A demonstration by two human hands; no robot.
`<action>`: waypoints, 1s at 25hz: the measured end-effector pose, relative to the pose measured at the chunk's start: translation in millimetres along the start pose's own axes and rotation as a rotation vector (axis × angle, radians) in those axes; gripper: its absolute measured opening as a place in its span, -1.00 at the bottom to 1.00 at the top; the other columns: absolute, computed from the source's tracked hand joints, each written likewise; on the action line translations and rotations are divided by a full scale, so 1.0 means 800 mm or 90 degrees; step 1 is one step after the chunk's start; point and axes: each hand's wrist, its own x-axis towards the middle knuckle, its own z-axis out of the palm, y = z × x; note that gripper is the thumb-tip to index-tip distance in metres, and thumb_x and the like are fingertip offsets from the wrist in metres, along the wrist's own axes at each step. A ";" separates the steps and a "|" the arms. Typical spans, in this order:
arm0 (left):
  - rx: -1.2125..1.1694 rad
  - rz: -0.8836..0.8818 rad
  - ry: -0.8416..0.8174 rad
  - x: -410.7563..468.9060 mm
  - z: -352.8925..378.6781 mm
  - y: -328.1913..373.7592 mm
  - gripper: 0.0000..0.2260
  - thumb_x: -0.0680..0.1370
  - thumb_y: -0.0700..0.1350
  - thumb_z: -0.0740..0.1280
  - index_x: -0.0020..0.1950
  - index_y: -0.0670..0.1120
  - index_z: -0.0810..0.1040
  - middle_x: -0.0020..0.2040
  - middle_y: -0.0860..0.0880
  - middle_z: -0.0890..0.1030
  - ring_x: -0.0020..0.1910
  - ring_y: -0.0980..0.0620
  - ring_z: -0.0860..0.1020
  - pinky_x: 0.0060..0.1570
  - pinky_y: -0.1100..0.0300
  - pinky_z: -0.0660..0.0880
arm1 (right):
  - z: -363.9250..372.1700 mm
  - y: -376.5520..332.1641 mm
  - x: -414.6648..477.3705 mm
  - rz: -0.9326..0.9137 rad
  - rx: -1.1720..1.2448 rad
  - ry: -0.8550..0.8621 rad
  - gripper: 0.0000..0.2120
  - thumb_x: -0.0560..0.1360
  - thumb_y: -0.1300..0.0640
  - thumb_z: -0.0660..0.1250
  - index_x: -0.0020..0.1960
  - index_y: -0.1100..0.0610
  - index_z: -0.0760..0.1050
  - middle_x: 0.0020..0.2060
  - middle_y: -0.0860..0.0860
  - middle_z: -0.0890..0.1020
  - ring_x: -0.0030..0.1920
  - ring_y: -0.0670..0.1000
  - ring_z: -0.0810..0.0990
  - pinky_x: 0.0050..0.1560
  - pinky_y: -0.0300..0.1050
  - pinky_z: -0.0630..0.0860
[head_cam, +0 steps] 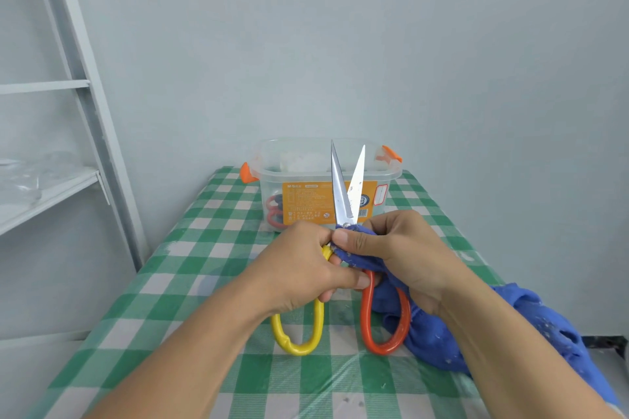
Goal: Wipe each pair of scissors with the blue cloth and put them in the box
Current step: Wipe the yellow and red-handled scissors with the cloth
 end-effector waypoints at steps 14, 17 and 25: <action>0.015 -0.006 0.005 -0.001 0.003 0.002 -0.74 0.40 -0.09 0.59 -0.21 -0.12 0.51 -0.47 0.13 0.40 -0.54 0.08 0.45 -0.40 0.24 0.39 | -0.007 0.000 0.000 0.026 0.023 -0.030 -0.69 0.42 0.18 0.53 -0.10 0.45 0.59 -0.13 0.40 0.67 -0.17 0.27 0.64 0.01 0.24 0.57; 0.043 0.008 0.000 0.000 0.004 0.000 -0.74 0.42 -0.01 0.57 -0.06 -0.13 0.62 -0.51 0.11 0.43 -0.54 0.10 0.45 -0.36 0.22 0.40 | 0.003 0.000 0.001 0.022 -0.055 0.051 -0.48 0.33 0.03 0.61 -0.14 0.48 0.49 -0.26 0.39 0.62 -0.32 0.14 0.52 -0.23 0.04 0.46; 0.012 -0.024 0.003 0.000 0.001 -0.001 -0.70 0.37 -0.05 0.61 -0.23 -0.16 0.53 -0.53 0.04 0.46 -0.53 0.07 0.42 -0.35 0.23 0.36 | -0.008 -0.007 -0.004 0.022 -0.041 -0.013 -0.78 0.46 0.22 0.49 -0.15 0.41 0.64 -0.22 0.31 0.70 -0.27 0.14 0.65 -0.18 -0.02 0.63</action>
